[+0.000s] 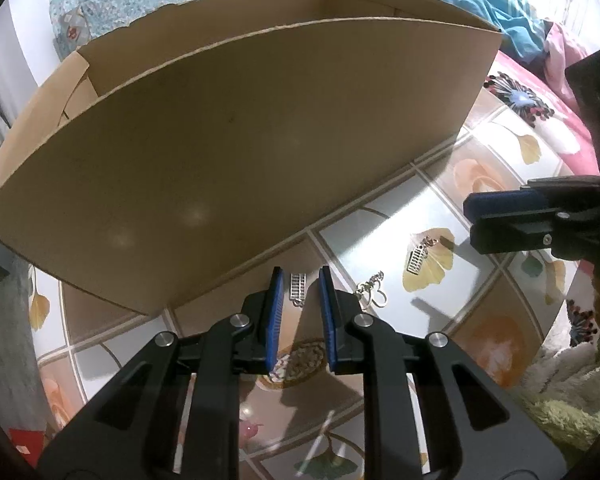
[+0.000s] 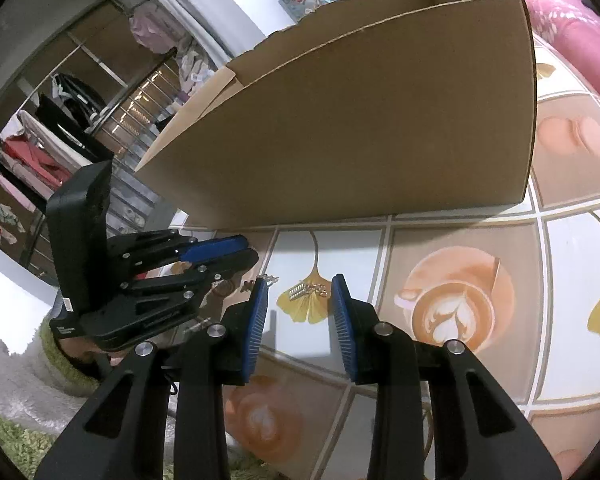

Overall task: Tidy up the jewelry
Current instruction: 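Close the left tool on the silver rhinestone bar earring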

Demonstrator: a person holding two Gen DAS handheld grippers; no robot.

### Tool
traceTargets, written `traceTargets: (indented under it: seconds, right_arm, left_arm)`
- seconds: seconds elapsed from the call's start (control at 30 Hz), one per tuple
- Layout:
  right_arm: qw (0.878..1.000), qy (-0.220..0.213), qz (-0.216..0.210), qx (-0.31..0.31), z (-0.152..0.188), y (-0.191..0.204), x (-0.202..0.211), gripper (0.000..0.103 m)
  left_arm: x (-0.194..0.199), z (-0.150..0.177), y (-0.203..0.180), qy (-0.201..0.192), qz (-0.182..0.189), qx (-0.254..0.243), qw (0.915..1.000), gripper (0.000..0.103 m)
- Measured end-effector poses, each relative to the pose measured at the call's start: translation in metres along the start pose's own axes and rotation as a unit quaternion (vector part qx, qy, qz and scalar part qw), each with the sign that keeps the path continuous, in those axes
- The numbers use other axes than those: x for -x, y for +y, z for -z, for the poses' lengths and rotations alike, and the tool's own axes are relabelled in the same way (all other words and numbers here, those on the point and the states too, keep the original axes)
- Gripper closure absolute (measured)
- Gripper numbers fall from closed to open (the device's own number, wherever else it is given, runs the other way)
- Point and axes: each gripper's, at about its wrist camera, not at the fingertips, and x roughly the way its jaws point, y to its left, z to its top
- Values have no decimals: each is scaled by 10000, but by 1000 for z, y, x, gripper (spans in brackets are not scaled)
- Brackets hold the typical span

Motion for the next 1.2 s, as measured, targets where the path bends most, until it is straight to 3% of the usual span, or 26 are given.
traceTargets:
  seconds: [0.03,0.13,0.47,0.67,1.0,1.2]
  right_arm:
    - [10000,-8,-3,-1,1,0,1,70]
    - [10000,-28,3,6,2,1,3,70]
    - [9998,-44,157,89,6,6,10,70]
    - [9981,4,471,398,5,16,5,70]
    - [9781,227,1311,1600,5,49,-24,70]
    - [9648,383,1602,2050,7,56,-41,70]
  left_arm:
    - [0,0,1,-29,-55,13,10000,98]
    - [0,1,3,-74,-5,85,9999,99]
    - [18,11,19,-280,91,431,9986,99]
    - [33,21,28,-368,65,651,9972,99]
    - [39,29,34,-452,175,761,9959,99]
    - [36,29,35,-456,241,775,9957,99]
